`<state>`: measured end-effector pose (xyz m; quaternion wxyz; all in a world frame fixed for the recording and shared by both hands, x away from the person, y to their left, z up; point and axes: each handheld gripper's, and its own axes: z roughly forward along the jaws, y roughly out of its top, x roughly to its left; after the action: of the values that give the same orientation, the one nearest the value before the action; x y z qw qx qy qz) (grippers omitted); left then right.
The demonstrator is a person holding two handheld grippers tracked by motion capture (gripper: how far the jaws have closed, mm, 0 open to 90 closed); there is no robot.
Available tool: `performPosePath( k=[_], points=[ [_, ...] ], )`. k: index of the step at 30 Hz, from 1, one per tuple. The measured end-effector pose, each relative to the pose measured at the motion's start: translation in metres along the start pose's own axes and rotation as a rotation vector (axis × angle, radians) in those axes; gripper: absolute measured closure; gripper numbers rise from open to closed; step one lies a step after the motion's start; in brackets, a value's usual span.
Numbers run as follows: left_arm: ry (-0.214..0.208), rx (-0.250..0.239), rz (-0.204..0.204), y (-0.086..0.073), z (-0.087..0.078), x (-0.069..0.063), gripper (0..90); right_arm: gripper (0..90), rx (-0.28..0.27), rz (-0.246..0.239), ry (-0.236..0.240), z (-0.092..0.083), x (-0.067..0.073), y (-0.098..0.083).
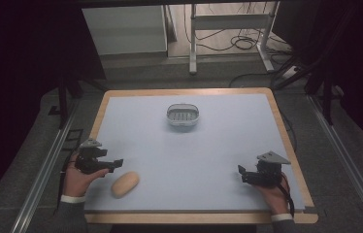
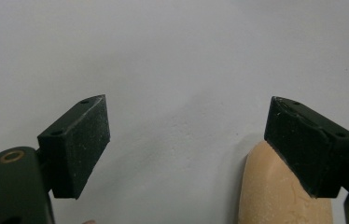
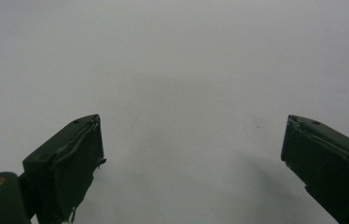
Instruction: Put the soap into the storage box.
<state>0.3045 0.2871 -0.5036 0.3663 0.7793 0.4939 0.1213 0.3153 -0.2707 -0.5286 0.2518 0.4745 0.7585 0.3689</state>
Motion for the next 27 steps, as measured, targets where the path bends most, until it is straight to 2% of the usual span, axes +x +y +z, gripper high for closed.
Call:
performPosePath(
  k=[6,9,10,15,19,22,25,27],
  points=[
    [0.007,0.000,0.005,-0.002,-0.002,-0.002,14.6,6.3,-0.054,0.039,0.032,-0.005,-0.005,-0.002],
    [0.015,0.003,0.009,-0.004,-0.003,-0.002,15.0,6.5,-0.064,0.045,0.028,-0.006,-0.006,-0.003],
    [0.023,-0.023,0.000,-0.004,-0.006,-0.004,15.8,6.9,-0.070,0.045,0.016,-0.007,-0.005,-0.003],
    [0.018,-0.033,-0.002,-0.004,-0.009,-0.003,16.0,7.6,-0.080,0.044,0.007,-0.007,-0.004,-0.004],
    [0.018,-0.018,-0.002,-0.002,-0.005,-0.001,15.9,8.0,-0.087,0.056,0.009,-0.008,-0.005,-0.004],
    [0.019,0.003,0.006,-0.002,0.000,-0.002,15.9,8.7,-0.112,0.056,0.006,-0.011,-0.005,-0.005],
    [0.017,0.038,0.005,-0.002,0.004,-0.005,16.5,8.7,-0.123,0.061,0.006,-0.012,-0.005,-0.006],
    [0.003,0.084,-0.003,-0.001,0.006,-0.008,18.9,9.1,-0.129,0.066,0.019,-0.012,-0.006,-0.006]
  ],
)
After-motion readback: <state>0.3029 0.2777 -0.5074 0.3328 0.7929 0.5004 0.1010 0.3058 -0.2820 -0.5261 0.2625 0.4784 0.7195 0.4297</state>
